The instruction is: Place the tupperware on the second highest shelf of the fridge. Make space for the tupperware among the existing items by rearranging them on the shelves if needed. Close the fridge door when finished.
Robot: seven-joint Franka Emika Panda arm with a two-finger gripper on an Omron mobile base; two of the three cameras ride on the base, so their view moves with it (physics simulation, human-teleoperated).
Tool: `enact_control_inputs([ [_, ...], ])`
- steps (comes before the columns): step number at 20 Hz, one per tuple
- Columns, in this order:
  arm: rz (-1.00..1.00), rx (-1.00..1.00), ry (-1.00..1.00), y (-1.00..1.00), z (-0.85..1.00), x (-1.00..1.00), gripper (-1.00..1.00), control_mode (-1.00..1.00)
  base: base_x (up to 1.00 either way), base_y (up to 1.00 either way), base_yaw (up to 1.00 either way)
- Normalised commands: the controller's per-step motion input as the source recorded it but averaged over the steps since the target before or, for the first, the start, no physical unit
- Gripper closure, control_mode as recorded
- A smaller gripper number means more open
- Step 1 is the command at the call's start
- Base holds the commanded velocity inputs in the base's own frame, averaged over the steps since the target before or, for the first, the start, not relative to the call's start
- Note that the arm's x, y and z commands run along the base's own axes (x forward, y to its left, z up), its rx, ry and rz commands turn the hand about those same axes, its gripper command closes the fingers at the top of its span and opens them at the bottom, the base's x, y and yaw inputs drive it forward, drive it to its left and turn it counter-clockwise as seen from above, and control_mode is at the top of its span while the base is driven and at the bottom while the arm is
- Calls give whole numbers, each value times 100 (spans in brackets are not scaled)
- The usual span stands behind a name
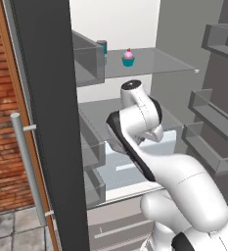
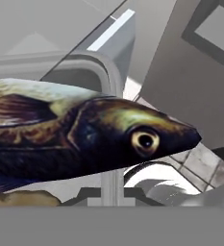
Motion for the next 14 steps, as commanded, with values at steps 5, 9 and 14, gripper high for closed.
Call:
enact_control_inputs([
  [5,0,12,-22,-2,-26,42,100,-100,0,0,0],
  [9,0,14,-18,-4,-27,55,100,-100,0,0,0],
  [14,0,5,-11,0,-20,26,100,-100,0,0,0],
])
